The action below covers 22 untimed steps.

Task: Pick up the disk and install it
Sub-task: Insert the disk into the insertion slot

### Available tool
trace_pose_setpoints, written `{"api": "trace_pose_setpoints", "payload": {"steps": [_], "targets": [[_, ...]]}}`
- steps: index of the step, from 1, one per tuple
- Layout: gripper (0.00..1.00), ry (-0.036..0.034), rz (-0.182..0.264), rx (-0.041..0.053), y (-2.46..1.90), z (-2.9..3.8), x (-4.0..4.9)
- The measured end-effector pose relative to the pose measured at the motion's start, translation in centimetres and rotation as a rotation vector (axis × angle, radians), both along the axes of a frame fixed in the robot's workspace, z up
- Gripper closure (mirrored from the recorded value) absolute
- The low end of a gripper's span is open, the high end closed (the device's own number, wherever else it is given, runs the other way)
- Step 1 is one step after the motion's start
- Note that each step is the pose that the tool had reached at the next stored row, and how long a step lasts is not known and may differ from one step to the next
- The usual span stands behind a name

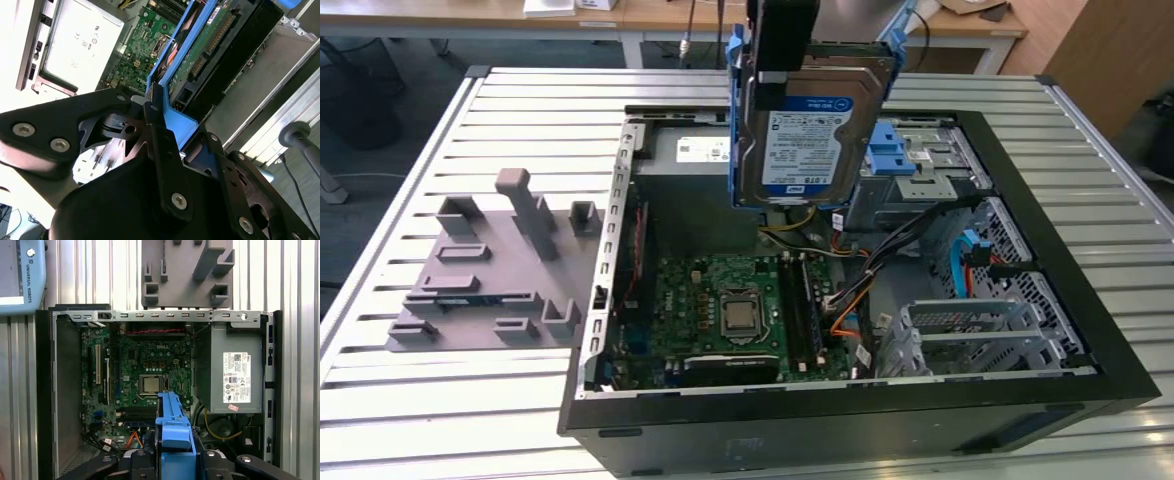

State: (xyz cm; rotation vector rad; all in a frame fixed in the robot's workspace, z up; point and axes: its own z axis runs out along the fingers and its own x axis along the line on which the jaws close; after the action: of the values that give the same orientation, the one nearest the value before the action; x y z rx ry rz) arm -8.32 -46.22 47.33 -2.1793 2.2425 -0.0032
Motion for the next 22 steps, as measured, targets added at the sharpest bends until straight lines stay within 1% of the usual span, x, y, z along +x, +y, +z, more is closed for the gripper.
{"api": "trace_pose_setpoints", "payload": {"steps": [2,4,7,9,13,17,19,21,22], "targets": [[0.64,0.0001,0.0,-0.0001,-0.09,0.01,0.01],[0.64,0.0,0.0,-0.0001,-0.32,0.0,0.0],[0.64,0.0,0.0,0.0,-0.83,0.0,0.0],[0.64,0.0,0.0,0.0,-1.27,0.0,0.0],[0.64,0.0,0.0,0.0,-2.33,0.0,0.0],[0.64,0.0,0.0,0.0,-3.68,-0.01,0.0],[0.64,-0.0001,0.0,-0.0001,-4.27,-0.01,0.0],[0.64,0.0001,0.0,-0.0007,-4.69,0.0,0.0],[0.64,0.0,0.0,-0.0009,-4.82,-0.01,0.0]]}}
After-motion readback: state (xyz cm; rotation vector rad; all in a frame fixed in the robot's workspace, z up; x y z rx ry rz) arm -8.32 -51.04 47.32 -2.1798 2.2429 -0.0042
